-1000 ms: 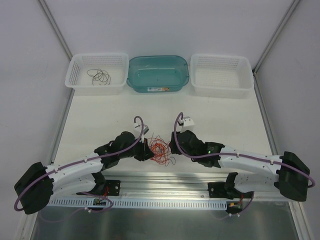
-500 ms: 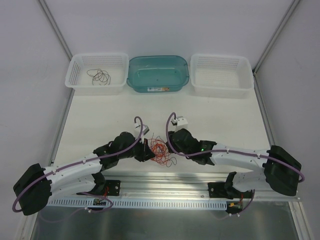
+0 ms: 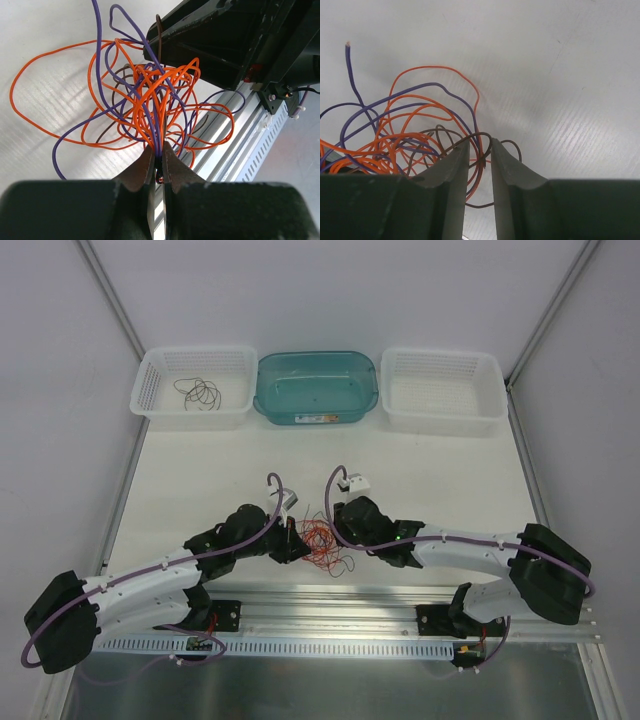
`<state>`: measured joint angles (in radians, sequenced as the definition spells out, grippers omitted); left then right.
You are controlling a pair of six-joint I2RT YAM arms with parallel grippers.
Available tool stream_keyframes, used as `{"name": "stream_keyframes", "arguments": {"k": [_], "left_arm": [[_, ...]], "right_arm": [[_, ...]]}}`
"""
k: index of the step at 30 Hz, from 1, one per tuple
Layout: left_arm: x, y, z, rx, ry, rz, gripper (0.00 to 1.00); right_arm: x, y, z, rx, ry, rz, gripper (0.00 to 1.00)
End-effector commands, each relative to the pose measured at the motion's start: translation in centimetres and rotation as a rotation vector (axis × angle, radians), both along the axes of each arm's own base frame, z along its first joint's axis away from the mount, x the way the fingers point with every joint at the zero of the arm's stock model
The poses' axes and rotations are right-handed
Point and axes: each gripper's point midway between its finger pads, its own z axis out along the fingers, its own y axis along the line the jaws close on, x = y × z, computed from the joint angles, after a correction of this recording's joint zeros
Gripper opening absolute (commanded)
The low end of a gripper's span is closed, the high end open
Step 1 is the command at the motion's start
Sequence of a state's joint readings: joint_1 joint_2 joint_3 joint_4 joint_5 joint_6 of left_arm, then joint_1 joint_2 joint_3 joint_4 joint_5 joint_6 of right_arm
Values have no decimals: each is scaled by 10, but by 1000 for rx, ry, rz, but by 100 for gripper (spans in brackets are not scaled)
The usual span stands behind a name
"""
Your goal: Untangle the cables
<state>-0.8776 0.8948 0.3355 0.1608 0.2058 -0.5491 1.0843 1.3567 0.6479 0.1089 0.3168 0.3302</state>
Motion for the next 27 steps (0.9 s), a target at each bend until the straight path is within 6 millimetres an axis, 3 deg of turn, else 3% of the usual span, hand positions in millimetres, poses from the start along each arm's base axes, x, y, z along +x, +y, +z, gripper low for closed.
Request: {"name": "stream_keyframes", "arguments": {"k": [1,9,14,20,26,27], "left_arm": [[2,-8,17,-52,-49,-22,0],[4,3,-15,53,29,39,0],[7,16,-35,135,82,115,0],[19,46,-50,272,99,268,0],[29,67,-51,329,83,389,0],[29,72,-52,341,83,405,0]], "right_arm": [[5,4,6,32,-18,-1,26],[10,-12,32,19,-84,-41,4],[12,-36,50,-11,-126,-92,2],[12,-82,86,-34,-212,-192,2],[7,-133,113,-40,-282,-298,3],[7,-144,125,-9,-306,-336,3]]}}
